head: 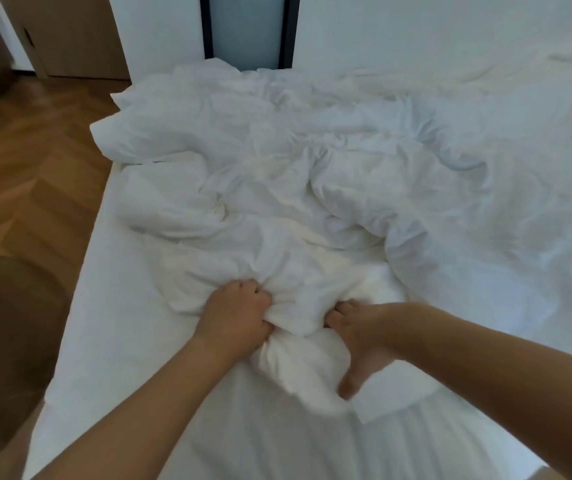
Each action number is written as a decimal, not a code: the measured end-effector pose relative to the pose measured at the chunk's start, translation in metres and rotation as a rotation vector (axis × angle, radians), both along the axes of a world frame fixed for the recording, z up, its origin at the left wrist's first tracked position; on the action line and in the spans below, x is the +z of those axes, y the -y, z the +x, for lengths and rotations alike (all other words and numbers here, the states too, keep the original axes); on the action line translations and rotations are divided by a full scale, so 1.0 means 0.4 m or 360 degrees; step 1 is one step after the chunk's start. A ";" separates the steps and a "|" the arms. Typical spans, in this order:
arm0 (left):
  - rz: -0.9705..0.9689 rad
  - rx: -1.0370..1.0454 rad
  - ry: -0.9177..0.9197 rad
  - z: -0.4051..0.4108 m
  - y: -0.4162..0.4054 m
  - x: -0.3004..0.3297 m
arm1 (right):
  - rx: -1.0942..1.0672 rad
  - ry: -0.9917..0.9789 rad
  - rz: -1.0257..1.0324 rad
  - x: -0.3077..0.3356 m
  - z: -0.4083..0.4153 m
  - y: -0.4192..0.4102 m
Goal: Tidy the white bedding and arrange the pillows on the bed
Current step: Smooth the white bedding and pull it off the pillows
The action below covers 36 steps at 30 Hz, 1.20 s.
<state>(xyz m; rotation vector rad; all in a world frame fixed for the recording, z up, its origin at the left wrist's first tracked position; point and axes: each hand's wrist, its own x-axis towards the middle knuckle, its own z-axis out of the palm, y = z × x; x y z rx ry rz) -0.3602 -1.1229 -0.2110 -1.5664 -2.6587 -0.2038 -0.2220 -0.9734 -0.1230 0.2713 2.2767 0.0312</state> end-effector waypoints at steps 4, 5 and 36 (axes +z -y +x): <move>0.0014 0.0312 0.0092 -0.065 -0.044 0.037 | 0.0191 -0.0216 0.0158 -0.047 -0.026 -0.007; -0.0001 0.0359 0.0133 -0.065 -0.054 0.053 | 0.0239 -0.0378 0.0170 -0.058 -0.032 -0.015; -0.1921 0.0527 0.0003 0.382 0.376 0.470 | -0.0225 -0.0296 0.0284 0.165 0.372 0.178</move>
